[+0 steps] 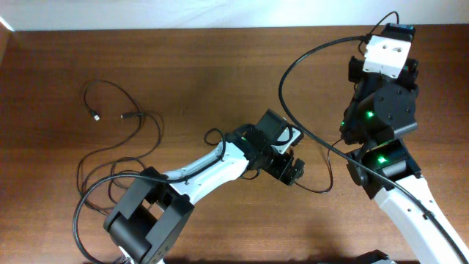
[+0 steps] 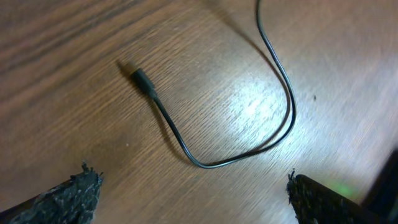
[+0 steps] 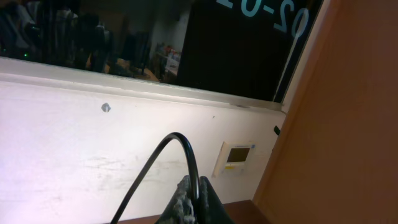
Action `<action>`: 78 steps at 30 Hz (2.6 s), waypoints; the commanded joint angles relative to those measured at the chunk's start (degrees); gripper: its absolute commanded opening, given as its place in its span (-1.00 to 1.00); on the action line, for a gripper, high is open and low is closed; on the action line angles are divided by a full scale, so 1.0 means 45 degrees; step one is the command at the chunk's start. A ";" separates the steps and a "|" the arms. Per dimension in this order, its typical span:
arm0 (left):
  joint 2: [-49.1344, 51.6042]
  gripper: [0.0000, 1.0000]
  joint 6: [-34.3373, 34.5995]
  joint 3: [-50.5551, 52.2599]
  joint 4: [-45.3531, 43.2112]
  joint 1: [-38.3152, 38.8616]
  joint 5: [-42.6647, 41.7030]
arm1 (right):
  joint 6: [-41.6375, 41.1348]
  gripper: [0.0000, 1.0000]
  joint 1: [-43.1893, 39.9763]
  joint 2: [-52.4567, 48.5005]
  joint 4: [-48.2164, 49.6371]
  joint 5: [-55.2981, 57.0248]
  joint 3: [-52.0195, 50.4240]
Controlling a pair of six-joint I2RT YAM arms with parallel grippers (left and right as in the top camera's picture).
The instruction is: Untangle cables
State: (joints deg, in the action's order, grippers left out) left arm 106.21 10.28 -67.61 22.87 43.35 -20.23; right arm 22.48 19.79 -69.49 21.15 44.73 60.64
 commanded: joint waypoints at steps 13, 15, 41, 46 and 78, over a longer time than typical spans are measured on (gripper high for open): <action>0.1438 0.93 0.5615 -0.0223 -0.0335 0.1457 0.2837 | -0.0165 -0.92 -0.0083 -0.0058 0.0015 -0.0121 0.0097; 0.2040 0.88 0.6028 -0.0228 -0.0272 0.1452 0.3041 | -0.0165 -0.92 -0.0083 -0.0058 0.0015 -0.0117 0.0097; 0.2686 0.99 0.6091 -0.0253 0.0641 0.1841 0.6669 | -0.0165 -0.92 -0.0083 -0.0053 0.0010 -0.0117 0.0097; 0.2764 0.99 0.6096 -0.0248 0.0486 0.2040 0.7130 | -0.0165 -0.92 -0.0083 -0.0058 0.0005 -0.0121 0.0097; 0.3492 -1.00 0.6101 -0.0510 0.0685 -0.1753 0.7465 | -0.1603 -0.92 -0.2540 -0.0520 -0.3725 -0.1171 0.0097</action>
State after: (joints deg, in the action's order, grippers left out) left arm 116.71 37.54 -72.95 24.40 40.91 13.98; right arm 19.25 12.53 -70.35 5.96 43.55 60.64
